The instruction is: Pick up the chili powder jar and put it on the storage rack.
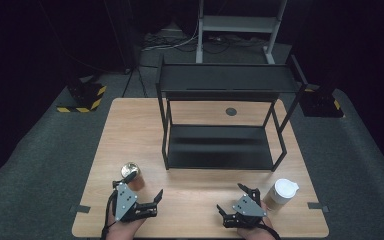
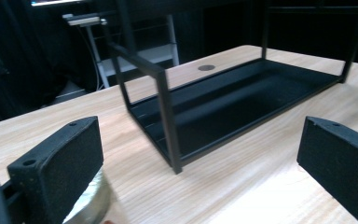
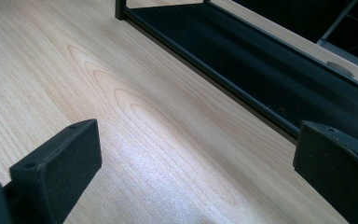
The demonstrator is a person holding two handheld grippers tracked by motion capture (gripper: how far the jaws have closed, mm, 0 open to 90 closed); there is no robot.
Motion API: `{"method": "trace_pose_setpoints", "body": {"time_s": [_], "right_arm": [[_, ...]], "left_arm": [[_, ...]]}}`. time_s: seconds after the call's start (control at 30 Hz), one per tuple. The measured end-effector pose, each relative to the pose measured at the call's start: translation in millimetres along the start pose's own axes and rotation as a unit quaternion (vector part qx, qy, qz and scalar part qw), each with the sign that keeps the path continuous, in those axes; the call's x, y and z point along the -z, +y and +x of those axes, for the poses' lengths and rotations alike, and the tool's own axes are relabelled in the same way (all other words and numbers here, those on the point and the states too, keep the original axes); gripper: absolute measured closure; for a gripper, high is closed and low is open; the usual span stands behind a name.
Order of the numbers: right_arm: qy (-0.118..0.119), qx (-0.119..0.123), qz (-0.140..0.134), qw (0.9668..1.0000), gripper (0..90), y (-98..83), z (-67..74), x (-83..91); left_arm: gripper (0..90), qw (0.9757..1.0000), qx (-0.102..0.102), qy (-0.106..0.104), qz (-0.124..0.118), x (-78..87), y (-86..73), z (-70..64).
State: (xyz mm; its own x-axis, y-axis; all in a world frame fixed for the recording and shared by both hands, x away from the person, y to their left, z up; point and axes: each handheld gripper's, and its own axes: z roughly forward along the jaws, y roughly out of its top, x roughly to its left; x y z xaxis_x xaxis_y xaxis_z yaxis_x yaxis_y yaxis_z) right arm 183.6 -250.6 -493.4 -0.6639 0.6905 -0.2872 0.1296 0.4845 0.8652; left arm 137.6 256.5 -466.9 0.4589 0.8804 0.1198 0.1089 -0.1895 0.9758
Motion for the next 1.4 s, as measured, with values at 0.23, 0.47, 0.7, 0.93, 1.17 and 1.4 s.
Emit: {"method": "trace_pose_setpoints", "body": {"time_s": [0.23, 0.47, 0.7, 0.93, 1.17, 1.4], "right_arm": [[0.001, -0.001, 0.0, 1.0, 0.0, 0.0, -0.6, -0.1], [0.001, -0.002, -0.001, 1.0, 0.0, -0.3, -0.9, -0.1], [0.002, -0.006, 0.0, 1.0, 0.0, -0.2, -2.0, 0.1], [0.0, -0.004, -0.001, 1.0, 0.0, -0.3, -1.0, 0.0], [0.0, -0.005, -0.001, 1.0, 0.0, -0.4, -0.7, 0.1], [-0.001, -0.005, -0.002, 1.0, 0.0, -0.7, -0.4, 0.4]], "left_arm": [[0.4, 0.9998, 0.012, 0.016, 0.002, 0.3, -6.0, 7.8], [0.4, 0.9992, 0.018, 0.036, 0.006, -1.3, -10.5, 13.7], [0.4, 0.9981, 0.035, 0.05, 0.01, -3.7, -15.3, 22.8], [0.4, 0.9971, 0.046, 0.056, 0.023, -12.2, -17.1, 31.3], [0.4, 0.9963, 0.056, 0.058, 0.029, -19.3, -20.2, 37.4], [3.1, 0.9951, 0.075, 0.056, 0.03, -24.5, -27.2, 46.0]]}}
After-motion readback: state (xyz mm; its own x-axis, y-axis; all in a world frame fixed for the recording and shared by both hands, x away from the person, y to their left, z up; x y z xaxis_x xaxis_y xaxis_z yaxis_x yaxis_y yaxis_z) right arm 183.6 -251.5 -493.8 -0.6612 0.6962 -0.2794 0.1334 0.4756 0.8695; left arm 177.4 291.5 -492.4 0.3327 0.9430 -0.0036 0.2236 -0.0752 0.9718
